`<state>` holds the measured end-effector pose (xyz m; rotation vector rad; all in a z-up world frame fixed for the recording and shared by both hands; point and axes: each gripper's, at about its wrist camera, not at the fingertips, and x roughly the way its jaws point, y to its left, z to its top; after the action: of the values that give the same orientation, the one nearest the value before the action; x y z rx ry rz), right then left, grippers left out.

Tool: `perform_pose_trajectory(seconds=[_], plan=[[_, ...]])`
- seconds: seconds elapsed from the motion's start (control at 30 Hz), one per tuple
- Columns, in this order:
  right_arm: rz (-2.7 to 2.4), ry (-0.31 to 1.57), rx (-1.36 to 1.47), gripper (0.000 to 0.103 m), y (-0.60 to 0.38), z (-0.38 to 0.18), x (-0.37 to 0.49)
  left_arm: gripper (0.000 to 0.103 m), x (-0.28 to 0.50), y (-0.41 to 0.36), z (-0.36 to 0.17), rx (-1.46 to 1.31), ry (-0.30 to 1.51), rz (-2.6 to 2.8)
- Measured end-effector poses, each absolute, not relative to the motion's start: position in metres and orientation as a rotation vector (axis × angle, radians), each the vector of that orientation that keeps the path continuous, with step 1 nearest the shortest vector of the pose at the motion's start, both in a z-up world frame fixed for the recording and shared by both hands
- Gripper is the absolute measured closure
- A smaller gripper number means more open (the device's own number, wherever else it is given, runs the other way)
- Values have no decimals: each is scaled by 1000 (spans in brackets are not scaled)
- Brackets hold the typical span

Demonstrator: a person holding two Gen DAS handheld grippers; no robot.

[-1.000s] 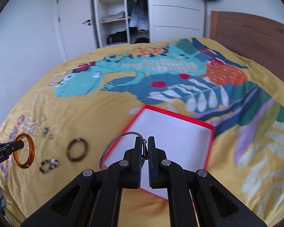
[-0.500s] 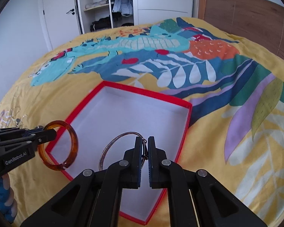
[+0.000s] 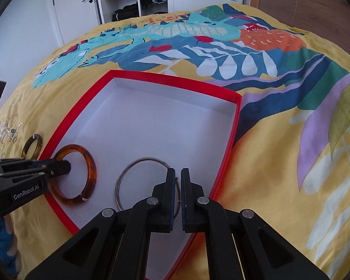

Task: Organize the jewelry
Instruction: 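Carry both bangles into the red box and open both tools, then lift both open tools up out of the red box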

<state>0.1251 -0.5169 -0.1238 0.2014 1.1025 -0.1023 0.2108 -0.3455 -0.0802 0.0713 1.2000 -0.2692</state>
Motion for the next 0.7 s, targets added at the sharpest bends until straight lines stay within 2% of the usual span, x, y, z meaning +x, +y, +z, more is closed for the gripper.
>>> perform_pose_trajectory(seconds=[0.27, 0.5, 0.57, 0.63, 0.7], plan=[[-56, 1110, 196, 101, -513, -126, 133, 91, 190, -328, -80, -19, 1276, -192], [-17, 1117, 202, 96, -507, -119, 131, 90, 170, -318, -78, -27, 1296, -183], [-6, 1108, 207, 90, -506, -112, 127, 88, 169, -318, -76, -16, 1293, -199], [-6, 1086, 208, 69, -506, -101, 120, 86, 169, -321, -74, -12, 1283, -218], [-7, 1067, 211, 65, -507, -90, 114, 80, 169, -323, -71, -8, 1272, -246]])
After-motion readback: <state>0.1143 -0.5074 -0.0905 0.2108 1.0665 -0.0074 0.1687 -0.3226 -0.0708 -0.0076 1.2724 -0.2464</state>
